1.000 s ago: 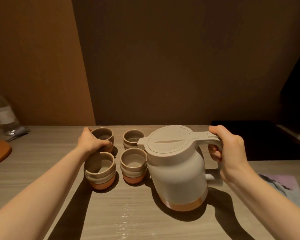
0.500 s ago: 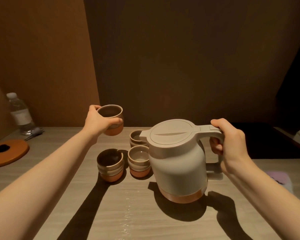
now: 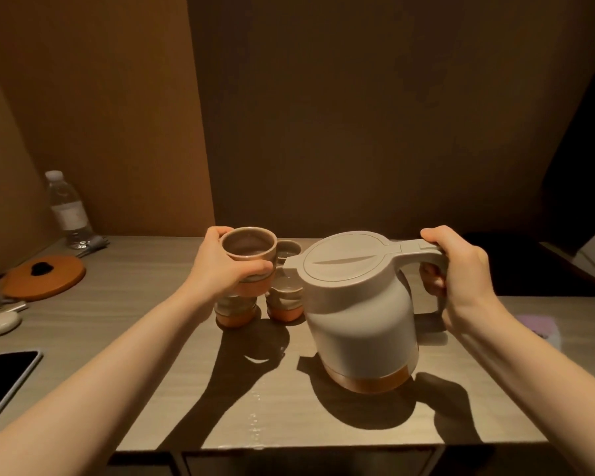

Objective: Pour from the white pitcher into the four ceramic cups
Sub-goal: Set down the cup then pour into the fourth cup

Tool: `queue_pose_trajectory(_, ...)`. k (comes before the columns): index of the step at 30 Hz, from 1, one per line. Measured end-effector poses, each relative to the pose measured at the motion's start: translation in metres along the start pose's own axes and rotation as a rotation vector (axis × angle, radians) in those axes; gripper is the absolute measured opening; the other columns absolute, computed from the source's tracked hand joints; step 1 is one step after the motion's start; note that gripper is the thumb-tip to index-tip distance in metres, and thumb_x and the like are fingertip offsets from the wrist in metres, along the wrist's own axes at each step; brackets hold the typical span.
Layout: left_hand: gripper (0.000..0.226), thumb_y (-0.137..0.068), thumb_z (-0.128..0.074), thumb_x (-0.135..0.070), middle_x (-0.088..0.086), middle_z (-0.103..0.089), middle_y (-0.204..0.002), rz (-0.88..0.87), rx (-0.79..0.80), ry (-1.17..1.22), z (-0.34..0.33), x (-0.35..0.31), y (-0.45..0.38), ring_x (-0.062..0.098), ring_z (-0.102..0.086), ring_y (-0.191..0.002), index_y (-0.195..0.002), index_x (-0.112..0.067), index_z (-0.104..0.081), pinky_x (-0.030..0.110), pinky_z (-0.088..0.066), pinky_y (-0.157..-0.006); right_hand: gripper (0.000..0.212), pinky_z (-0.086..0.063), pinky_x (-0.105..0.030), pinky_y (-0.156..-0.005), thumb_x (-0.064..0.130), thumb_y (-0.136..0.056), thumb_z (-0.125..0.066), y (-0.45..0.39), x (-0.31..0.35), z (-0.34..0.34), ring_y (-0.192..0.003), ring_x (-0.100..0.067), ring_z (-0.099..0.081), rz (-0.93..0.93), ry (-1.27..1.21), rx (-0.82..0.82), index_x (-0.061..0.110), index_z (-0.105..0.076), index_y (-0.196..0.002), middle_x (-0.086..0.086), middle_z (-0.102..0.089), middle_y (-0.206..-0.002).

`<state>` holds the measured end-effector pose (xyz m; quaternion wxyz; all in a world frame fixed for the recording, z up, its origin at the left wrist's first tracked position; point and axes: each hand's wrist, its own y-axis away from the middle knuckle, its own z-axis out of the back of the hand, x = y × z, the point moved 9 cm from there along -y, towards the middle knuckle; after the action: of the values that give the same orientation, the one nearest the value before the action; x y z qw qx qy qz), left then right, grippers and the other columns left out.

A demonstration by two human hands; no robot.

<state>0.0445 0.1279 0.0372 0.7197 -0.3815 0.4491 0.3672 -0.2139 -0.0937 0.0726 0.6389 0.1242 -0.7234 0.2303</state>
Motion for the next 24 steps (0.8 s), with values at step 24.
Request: queue_pose_trajectory(24, 0.088, -0.050, -0.094, -0.017, -0.011, -0.058, -0.115, 0.031, 0.130, 0.021, -0.041, 0.075, 0.084, 0.005, -0.056, -0.108, -0.124, -0.026, -0.045, 0.019, -0.045, -0.087, 0.038, -0.028, -0.027, -0.047, 0.027, -0.085, -0.060, 0.007, -0.033, -0.003, -0.042, -0.010, -0.035, -0.030, 0.116, 0.066, 0.009, -0.051, -0.052, 0.000, -0.039, -0.044)
